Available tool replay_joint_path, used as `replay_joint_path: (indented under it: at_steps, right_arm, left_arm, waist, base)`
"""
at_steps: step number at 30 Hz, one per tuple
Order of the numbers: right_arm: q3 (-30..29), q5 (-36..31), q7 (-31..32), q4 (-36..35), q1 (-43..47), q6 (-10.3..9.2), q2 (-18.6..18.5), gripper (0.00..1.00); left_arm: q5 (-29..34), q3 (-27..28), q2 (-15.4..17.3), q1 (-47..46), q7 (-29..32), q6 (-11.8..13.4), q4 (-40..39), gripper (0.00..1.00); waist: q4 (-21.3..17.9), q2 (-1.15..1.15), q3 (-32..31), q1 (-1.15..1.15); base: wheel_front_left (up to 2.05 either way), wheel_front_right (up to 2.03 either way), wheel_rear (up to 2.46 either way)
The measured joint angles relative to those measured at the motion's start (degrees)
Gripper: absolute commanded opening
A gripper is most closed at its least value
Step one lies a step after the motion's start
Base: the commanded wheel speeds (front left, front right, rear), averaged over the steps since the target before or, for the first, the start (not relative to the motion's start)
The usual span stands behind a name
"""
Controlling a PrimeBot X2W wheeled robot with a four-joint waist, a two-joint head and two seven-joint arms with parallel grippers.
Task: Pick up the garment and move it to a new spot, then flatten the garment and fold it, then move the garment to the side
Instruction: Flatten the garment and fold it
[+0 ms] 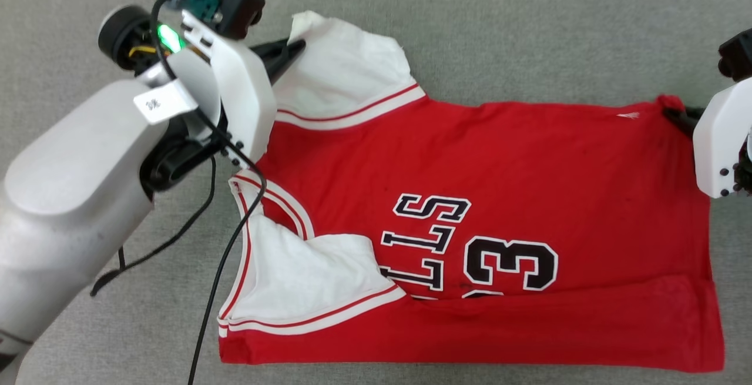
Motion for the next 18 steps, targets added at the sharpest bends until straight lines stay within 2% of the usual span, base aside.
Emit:
replay_joint_path:
  at_steps: [5,9,18]
  right_arm:
    - [0.7,0.4,-8.2,-2.0,2.4,0.0,-0.6,0.0]
    - [0.7,1.4,-12.7,-5.1,7.0,0.0,-1.2,0.0]
    - [-3.6,1.3,-16.6,-12.6,21.4,-0.01,-2.8,0.0]
  left_arm:
    - [-1.0,0.3,1.8,4.2,-2.2,1.3,-1.8,0.0]
    - [-2.1,0.3,4.0,9.1,-3.7,3.2,-4.5,0.0]
    - [-5.4,-0.5,8.8,21.5,-6.7,8.4,-10.9,0.0]
  waist:
    - [-0.5,0.0,-3.6,0.0]
    - [-0.8,0.0,-6.9,0.0]
    - [-1.1,0.0,-13.6,-0.01]
  base:
    - [0.0,0.0,0.0]
    - [0.0,0.0,0.0]
    - [0.0,0.0,0.0]
